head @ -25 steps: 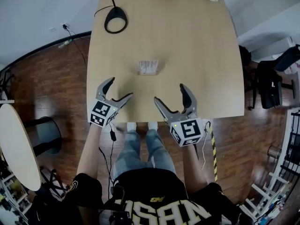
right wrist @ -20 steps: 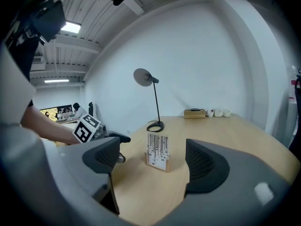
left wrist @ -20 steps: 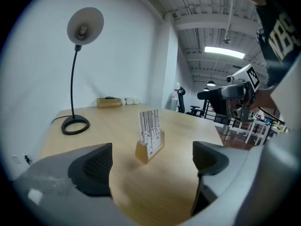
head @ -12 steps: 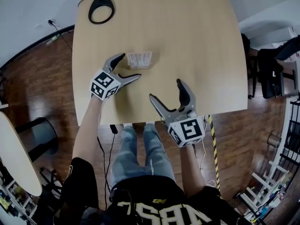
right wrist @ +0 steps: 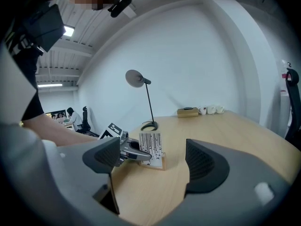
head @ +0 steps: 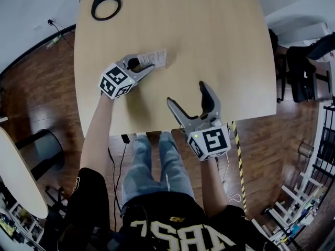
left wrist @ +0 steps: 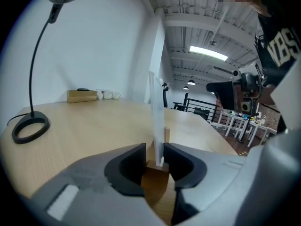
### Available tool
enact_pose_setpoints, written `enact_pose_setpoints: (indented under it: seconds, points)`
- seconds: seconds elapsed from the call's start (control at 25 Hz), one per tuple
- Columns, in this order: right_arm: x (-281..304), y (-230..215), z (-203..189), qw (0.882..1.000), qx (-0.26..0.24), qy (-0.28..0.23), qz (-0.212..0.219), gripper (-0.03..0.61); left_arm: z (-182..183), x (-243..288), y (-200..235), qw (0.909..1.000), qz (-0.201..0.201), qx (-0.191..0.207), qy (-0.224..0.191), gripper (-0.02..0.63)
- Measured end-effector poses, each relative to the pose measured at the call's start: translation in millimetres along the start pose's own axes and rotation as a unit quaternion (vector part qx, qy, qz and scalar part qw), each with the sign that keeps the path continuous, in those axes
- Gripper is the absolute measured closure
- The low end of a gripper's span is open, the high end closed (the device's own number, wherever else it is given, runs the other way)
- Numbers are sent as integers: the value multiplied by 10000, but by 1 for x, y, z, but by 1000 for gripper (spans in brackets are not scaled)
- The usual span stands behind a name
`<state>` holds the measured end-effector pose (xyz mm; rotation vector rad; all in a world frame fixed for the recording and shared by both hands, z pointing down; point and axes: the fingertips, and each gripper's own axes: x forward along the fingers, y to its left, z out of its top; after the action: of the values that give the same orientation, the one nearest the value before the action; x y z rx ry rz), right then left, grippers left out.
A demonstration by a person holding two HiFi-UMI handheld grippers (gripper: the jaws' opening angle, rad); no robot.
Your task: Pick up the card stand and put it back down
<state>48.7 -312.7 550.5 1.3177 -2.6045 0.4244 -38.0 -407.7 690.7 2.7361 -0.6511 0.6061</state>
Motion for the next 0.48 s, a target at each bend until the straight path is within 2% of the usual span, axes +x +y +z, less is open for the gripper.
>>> enact_pose_setpoints:
  seconds: [0.28,0.4,0.48]
  points:
    - [-3,7,34,9996,-96,-254,-1,143,21,-11,-41,9976,-653,-175,171,497]
    - [-8,14,60,9988,-180,-456,15,143,46,-30,-56,9972,-674,-290,156,499]
    - [-14,20,79,9979,-229,-602,48,143,69,-49,-64,9973,-608,-405,3,499]
